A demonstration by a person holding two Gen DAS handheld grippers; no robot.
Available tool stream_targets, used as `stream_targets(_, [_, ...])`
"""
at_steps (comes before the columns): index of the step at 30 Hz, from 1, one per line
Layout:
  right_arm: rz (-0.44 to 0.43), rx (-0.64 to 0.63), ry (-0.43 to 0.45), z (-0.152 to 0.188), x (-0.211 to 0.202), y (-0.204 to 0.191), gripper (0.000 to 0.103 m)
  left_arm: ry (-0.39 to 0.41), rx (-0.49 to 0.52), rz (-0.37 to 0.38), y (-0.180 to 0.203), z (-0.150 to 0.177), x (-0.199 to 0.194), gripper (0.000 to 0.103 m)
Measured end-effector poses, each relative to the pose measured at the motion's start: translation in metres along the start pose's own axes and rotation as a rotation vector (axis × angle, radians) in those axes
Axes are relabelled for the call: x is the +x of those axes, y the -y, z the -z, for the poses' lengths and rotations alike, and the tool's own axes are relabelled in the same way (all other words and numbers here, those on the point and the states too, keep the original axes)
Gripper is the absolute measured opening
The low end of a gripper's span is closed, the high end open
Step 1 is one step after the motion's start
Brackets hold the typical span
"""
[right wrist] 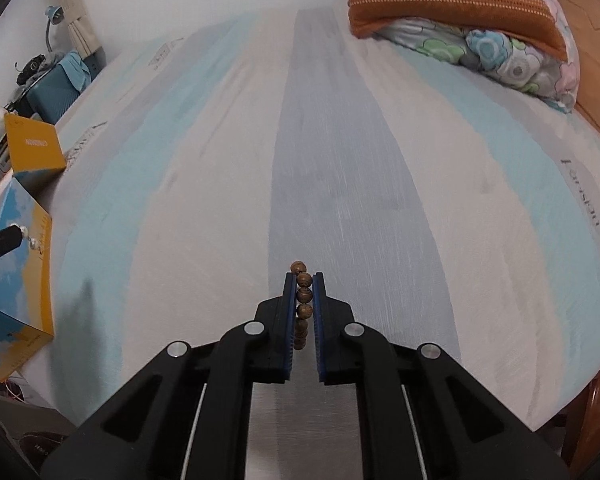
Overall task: Organize jewelry
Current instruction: 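Lift and carry the pearls and wooden bracelet with both tools toward the box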
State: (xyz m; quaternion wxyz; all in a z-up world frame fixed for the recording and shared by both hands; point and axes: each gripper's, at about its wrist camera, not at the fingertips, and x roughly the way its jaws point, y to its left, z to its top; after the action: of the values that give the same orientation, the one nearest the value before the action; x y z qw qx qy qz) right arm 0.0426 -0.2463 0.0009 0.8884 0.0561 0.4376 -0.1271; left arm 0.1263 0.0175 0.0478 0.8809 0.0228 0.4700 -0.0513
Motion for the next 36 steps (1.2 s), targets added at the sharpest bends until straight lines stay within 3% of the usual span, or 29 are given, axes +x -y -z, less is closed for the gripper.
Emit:
stream_targets(16, [-0.025, -0.025, 0.099, -0.049, -0.056, -0.040, 0.007, 0.031, -0.065, -0.010, -0.029, -0.003, -0.043, 0.011])
stream_targets(36, [-0.137, -0.166, 0.170, -0.074, -0.105, -0.178, 0.007, 0.103, -0.176, -0.109, -0.111, 0.008, -0.109, 0.011])
